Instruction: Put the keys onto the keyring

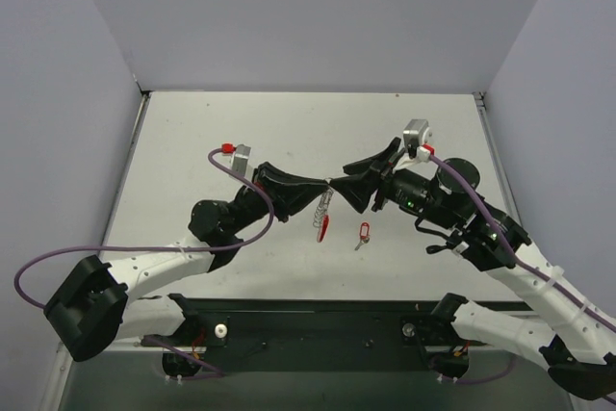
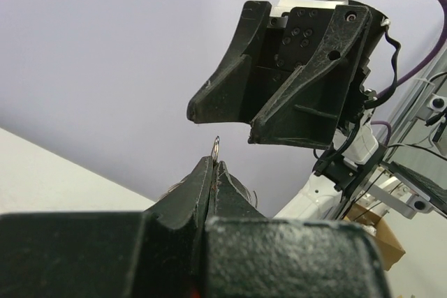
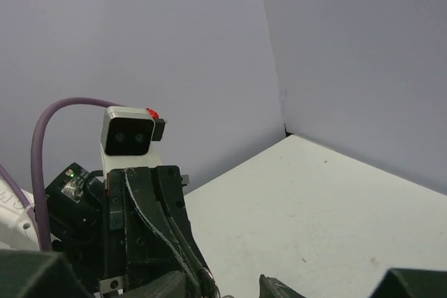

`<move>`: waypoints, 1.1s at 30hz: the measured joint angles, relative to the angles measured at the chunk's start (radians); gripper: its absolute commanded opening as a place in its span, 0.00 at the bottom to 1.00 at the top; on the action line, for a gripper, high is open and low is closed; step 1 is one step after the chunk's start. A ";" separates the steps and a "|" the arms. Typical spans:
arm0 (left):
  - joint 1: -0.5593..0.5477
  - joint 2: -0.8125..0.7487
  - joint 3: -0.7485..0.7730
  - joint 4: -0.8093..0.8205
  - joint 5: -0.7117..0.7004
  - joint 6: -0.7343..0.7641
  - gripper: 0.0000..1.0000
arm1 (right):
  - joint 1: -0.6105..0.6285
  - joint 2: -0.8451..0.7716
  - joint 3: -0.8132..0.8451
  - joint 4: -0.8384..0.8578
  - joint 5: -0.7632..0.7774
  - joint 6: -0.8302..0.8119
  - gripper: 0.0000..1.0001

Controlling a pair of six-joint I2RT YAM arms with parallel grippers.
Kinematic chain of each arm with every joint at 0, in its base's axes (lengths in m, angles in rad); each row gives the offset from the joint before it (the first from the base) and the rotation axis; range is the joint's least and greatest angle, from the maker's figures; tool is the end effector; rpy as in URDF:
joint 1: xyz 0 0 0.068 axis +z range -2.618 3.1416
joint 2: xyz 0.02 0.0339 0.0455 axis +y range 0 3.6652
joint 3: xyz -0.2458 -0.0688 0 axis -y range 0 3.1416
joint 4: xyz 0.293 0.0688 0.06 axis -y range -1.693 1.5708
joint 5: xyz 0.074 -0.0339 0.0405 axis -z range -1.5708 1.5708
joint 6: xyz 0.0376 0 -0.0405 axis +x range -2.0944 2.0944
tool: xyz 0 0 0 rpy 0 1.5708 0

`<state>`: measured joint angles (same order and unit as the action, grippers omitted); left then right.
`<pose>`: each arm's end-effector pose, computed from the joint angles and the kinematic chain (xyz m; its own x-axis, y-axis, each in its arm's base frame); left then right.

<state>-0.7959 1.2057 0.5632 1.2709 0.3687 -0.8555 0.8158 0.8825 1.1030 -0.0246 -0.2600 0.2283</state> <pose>0.1939 -0.2174 0.2797 -0.3874 -0.6109 -0.6905 0.8814 -0.0257 -0.4717 0.1608 0.1850 0.4474 -0.0685 0.2464 -0.9667 -0.8840 0.4341 0.1733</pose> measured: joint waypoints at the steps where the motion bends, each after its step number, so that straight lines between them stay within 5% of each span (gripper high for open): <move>1: -0.001 0.000 0.000 0.002 0.003 -0.001 0.00 | -0.005 0.000 0.000 0.000 -0.005 0.001 0.52; 16: -0.002 0.023 0.047 0.012 0.070 -0.041 0.00 | -0.090 0.020 0.000 -0.001 -0.205 0.019 0.34; 22: -0.002 0.040 0.051 0.013 0.087 -0.061 0.00 | -0.091 0.024 0.000 -0.002 -0.263 0.029 0.00; 31: -0.004 0.033 0.052 0.013 0.094 -0.065 0.01 | -0.099 0.015 0.000 -0.005 -0.280 0.029 0.00; 33: -0.004 0.027 0.053 0.010 0.108 -0.053 0.13 | -0.103 0.014 0.003 -0.012 -0.298 0.024 0.00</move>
<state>-0.7998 1.2331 0.6163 1.2812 0.4763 -0.9085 0.7128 0.8970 1.1065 -0.0364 -0.5579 0.2527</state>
